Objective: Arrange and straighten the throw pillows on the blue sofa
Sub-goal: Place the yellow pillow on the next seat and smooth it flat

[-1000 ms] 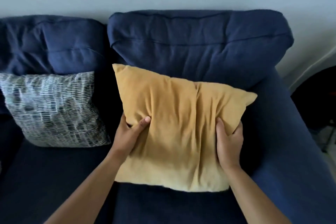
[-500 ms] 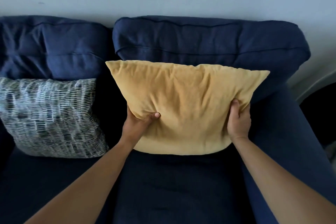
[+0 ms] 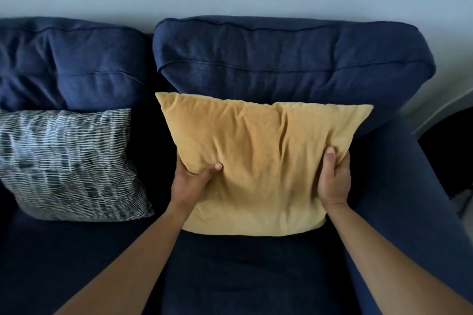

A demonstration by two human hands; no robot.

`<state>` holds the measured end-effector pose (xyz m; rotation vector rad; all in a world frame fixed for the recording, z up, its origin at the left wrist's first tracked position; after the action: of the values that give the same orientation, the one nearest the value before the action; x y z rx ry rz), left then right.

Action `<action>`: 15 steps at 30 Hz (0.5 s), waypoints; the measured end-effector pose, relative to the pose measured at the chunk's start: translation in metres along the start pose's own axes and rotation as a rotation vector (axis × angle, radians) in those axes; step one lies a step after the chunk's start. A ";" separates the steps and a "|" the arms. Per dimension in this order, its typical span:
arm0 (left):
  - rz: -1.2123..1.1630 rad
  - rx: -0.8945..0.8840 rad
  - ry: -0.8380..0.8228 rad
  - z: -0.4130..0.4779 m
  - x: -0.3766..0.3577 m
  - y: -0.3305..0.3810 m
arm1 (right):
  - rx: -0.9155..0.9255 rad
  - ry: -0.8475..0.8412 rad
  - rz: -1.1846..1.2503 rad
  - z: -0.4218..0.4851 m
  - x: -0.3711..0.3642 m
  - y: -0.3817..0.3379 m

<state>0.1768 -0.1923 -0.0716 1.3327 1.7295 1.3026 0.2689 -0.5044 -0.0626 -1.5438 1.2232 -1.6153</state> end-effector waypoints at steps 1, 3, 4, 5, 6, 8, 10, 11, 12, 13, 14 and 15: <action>-0.009 -0.023 0.016 0.002 0.002 0.007 | 0.005 -0.007 0.042 0.002 0.003 -0.004; -0.044 -0.060 0.084 0.007 0.009 0.025 | -0.006 0.007 0.145 0.011 0.010 -0.017; -0.060 -0.082 0.129 0.011 0.013 0.036 | -0.018 0.034 0.186 0.019 0.015 -0.026; -0.067 -0.109 0.171 0.017 0.017 0.049 | -0.034 0.056 0.217 0.028 0.020 -0.037; -0.074 -0.136 0.196 0.024 0.020 0.062 | -0.060 0.060 0.253 0.038 0.024 -0.048; -0.090 -0.171 0.190 0.041 0.025 0.089 | -0.153 0.001 0.325 0.058 0.029 -0.071; -0.064 -0.161 0.166 0.056 0.026 0.108 | -0.264 -0.093 0.365 0.069 0.031 -0.088; -0.055 -0.141 0.175 0.061 0.027 0.112 | -0.295 -0.116 0.362 0.072 0.032 -0.094; -0.061 -0.116 0.203 0.064 0.029 0.115 | -0.307 -0.120 0.348 0.075 0.033 -0.097; -0.076 -0.100 0.240 0.065 0.032 0.116 | -0.304 -0.110 0.336 0.077 0.036 -0.101; -0.092 -0.098 0.281 0.065 0.037 0.116 | -0.291 -0.085 0.339 0.078 0.039 -0.106; -0.107 -0.116 0.325 0.065 0.043 0.117 | -0.274 -0.055 0.361 0.080 0.043 -0.111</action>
<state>0.2619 -0.1273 0.0200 0.9908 1.8763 1.5988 0.3592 -0.5143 0.0483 -1.4105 1.6377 -1.2046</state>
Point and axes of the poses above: each hand's wrist, its own z-axis towards the middle knuckle, its own x-axis out of the back of the hand, y = z × x, the point moved 2 cm from there along z, towards the middle knuckle, and after that the axes turned 9 degrees about -y, right-handed, at the moved point
